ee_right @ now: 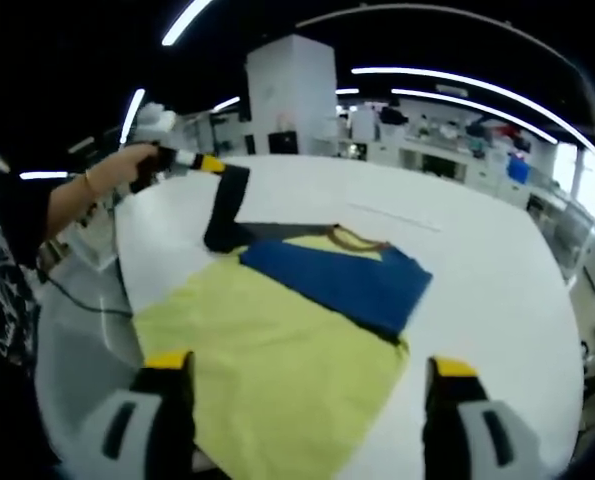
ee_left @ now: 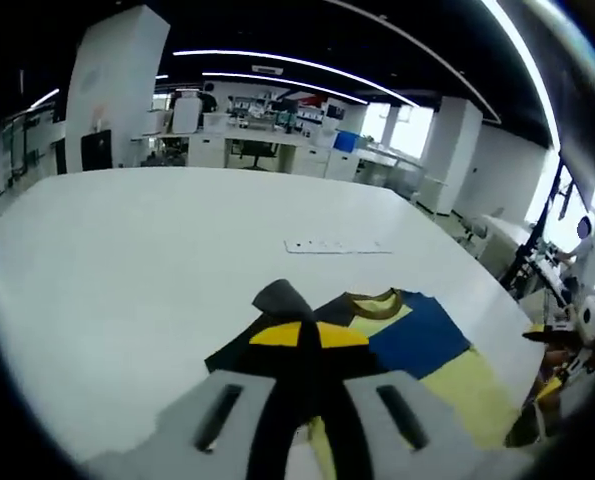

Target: Fold the garment on the visible template until the final outline fits inside the template.

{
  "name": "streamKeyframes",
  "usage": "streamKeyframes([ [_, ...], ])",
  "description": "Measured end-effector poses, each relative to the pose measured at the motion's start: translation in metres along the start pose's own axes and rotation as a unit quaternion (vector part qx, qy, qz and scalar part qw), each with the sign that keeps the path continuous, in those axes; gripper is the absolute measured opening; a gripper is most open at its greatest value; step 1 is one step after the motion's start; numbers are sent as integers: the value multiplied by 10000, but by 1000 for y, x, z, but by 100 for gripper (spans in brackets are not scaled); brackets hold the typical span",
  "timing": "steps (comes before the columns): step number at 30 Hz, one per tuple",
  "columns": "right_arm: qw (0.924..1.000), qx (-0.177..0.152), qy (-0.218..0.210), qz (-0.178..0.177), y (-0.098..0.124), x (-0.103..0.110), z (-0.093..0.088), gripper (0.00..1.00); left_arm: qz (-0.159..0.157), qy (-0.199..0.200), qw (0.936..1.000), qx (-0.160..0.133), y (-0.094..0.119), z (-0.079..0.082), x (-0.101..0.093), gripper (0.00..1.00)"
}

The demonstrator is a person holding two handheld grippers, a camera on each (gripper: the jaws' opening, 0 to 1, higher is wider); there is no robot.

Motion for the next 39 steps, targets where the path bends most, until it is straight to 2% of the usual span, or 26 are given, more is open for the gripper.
streamKeyframes([
  [12, 10000, 62, 2, 35, -2, 3, -3, 96, -340, 51, 9994, -24, -31, 4, -42, 0],
  [16, 10000, 60, 3, 32, -2, 1, -2, 96, -592, 46, 9980, -221, -40, 10, -62, 0],
  [23, 9999, 111, 32, 12, -1, -1, -2, 96, -850, 49, 9961, -252, -56, 8, -88, 0],
  [28, 9999, 130, -1, -9, -1, -4, -3, 95, -1111, 76, 9935, -229, -66, 3, -113, 0],
  [39, 9997, 187, -119, -59, 0, -9, -11, 95, -1415, 35, 9898, -146, -90, -14, -149, 0],
])
Point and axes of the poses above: the point that each gripper's makers call its tool centre point, and the gripper's own axes: y roughly backward along the fingers, x roughly to its left, z roughly out of its top, the point moved 2 cm from there along y, roughly backward along the fingers
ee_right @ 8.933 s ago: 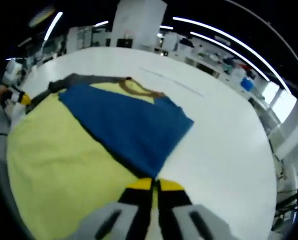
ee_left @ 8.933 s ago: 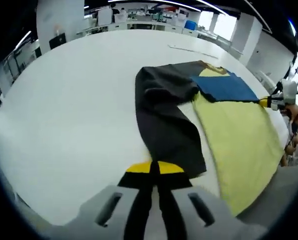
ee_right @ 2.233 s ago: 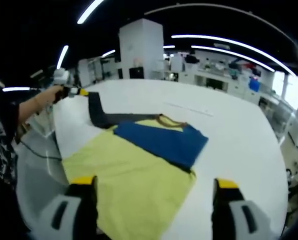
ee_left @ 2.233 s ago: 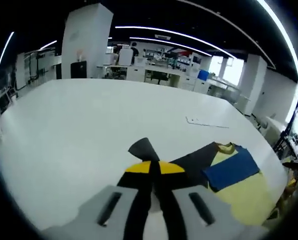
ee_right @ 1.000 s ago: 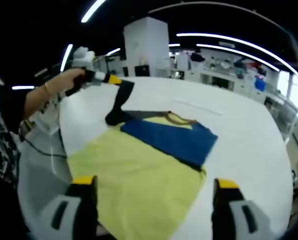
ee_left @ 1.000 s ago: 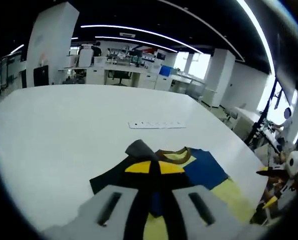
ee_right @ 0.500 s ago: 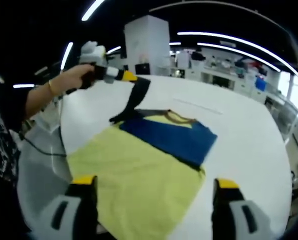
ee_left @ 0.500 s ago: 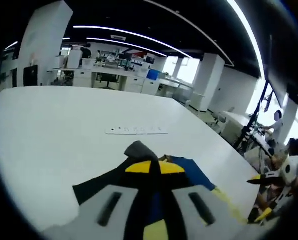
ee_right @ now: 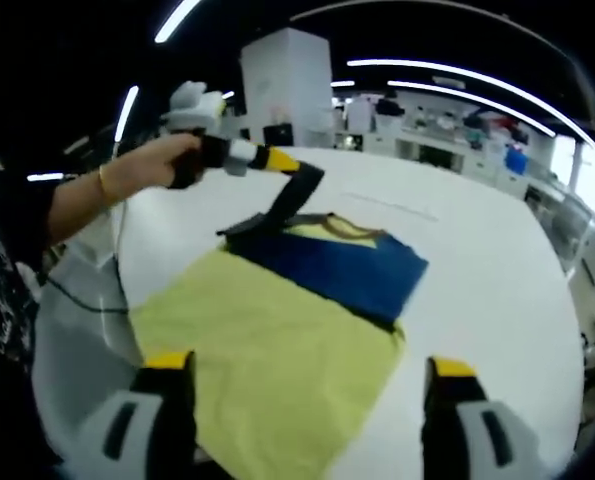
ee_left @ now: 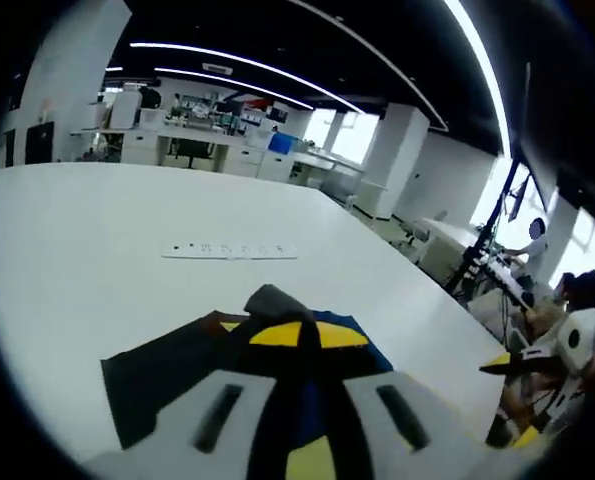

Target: Fold the garment on the visible template until the final outline fits inside the template.

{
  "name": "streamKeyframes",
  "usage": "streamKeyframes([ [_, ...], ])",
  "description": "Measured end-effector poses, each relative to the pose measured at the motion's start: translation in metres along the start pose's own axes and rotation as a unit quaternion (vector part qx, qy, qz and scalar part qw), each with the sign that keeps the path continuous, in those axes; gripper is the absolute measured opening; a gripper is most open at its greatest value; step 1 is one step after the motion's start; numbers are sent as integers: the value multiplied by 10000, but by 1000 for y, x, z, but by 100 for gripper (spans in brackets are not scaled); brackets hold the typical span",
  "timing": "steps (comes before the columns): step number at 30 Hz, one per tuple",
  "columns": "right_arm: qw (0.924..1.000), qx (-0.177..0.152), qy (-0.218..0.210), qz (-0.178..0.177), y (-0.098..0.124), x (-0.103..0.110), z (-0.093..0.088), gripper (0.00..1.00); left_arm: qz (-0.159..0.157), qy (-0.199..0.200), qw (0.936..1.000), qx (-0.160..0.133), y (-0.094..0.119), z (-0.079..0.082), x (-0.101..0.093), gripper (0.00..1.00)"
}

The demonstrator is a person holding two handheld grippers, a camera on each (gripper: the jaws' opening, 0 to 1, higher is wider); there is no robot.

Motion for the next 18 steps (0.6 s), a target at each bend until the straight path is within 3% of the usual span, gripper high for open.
streamKeyframes([
  [8, 9999, 42, -95, -7, -1, -3, -7, 95, -380, -65, 9993, 30, -19, -13, -24, 0],
  [18, 9998, 101, -182, -30, -2, -7, -13, 94, -817, -237, 9960, 267, -31, -40, -55, 0],
])
Point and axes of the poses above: the point that each gripper's makers call its tool centre point, and the gripper's own axes: y roughly backward along the fingers, x roughly to its left, z roughly out of its top, the point moved 2 cm from there along y, roughly backward along the fingers
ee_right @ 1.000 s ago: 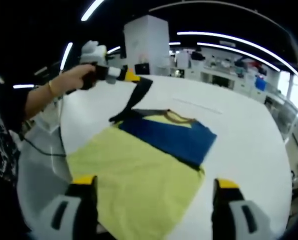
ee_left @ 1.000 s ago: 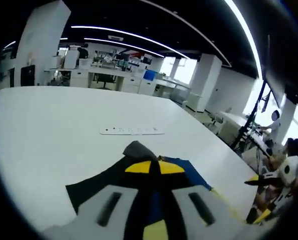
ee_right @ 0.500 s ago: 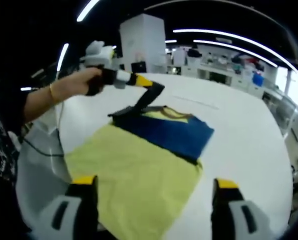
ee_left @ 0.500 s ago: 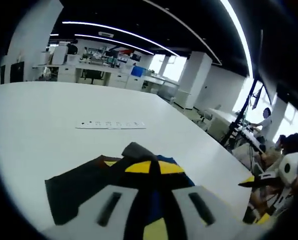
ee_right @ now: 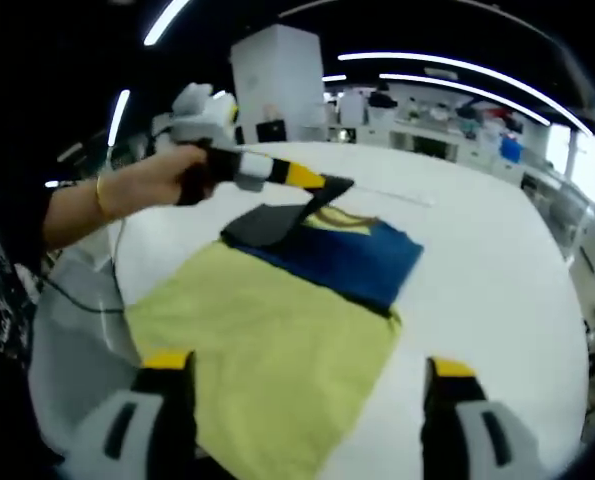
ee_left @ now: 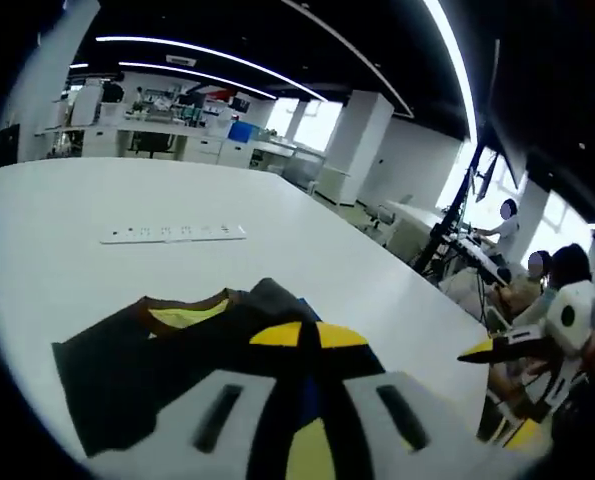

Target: Fold the garment on the visible template until the final outline fits inside the template.

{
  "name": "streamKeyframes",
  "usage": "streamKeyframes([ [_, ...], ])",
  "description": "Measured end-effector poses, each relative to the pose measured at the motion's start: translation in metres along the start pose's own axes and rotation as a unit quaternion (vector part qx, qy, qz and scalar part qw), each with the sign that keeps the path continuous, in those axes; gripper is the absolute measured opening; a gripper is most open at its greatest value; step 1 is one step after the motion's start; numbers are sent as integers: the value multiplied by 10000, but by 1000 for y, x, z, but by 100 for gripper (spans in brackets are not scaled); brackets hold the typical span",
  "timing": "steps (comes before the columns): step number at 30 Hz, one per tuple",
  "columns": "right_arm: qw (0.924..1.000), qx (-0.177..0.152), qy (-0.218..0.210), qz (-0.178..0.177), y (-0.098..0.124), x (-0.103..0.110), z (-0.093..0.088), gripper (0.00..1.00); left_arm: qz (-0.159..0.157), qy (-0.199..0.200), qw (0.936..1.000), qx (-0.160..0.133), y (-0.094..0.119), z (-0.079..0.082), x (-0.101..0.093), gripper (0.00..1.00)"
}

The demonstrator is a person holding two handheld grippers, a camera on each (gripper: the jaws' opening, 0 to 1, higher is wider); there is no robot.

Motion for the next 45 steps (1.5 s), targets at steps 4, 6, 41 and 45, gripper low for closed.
streamKeyframes([
  [4, 10000, -4, -12, -7, 0, -2, -1, 94, -179, -109, 9997, 112, -9, -10, -11, 0],
  [6, 10000, -6, -21, -14, 0, -3, -1, 94, -273, -123, 9994, 170, -13, -16, -16, 0],
  [41, 9995, 106, 32, 297, -5, -1, -8, 98, -847, -582, 9928, 614, -32, -70, -36, 65],
  [45, 9988, 117, 114, 457, -8, 2, -6, 99, -858, -674, 9925, 545, -18, -63, -29, 77],
])
Point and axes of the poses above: the point that each gripper's makers call its tool centre point, and the gripper's own axes: y roughly backward along the fingers, x roughly to its left, z roughly out of its top, the point moved 2 cm from there along y, roughly backward along the fingers
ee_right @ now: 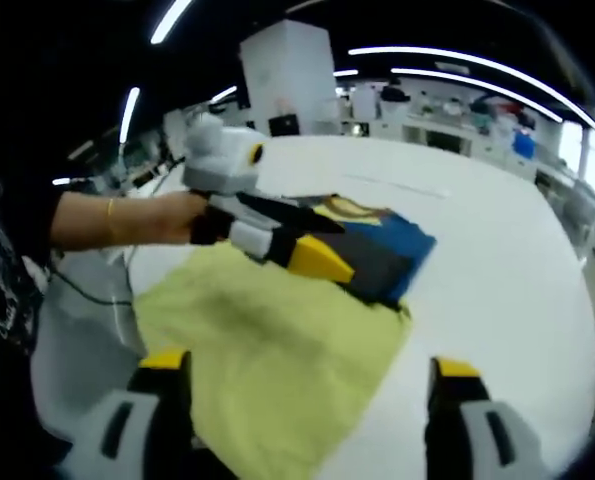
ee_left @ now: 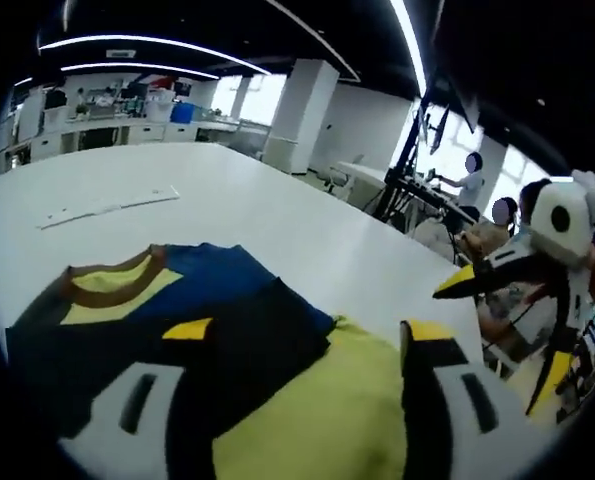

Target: Fold the garment on the visible template until the final outline fits inside the template.

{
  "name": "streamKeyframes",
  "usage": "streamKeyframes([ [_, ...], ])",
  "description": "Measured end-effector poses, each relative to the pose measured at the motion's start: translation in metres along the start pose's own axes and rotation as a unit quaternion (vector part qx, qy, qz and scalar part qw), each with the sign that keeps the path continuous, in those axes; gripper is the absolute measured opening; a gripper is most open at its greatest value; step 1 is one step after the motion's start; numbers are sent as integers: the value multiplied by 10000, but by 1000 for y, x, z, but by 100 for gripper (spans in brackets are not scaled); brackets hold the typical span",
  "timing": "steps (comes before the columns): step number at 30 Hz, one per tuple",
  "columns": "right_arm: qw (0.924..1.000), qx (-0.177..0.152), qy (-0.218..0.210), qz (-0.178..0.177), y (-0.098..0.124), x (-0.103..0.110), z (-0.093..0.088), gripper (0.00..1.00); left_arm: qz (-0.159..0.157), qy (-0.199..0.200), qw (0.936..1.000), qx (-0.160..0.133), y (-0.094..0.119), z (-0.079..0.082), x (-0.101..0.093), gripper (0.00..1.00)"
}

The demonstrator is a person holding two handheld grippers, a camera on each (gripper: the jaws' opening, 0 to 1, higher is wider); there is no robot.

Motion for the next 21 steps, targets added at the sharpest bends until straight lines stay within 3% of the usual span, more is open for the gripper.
streamKeyframes([
  [12, 9965, 231, 414, 683, -7, 22, -2, 99, 179, -306, 9993, 83, 63, -6, 22, 98],
  [21, 9916, 511, 734, 938, -14, 37, -15, 99, 215, -318, 9991, 152, 109, -28, 28, 99],
])
Point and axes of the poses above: the point that each gripper's makers call its tool centre point, and the gripper's own axes: y roughly backward along the fingers, x roughly to its left, z roughly out of its top, the point moved 2 cm from there along y, roughly backward along the fingers
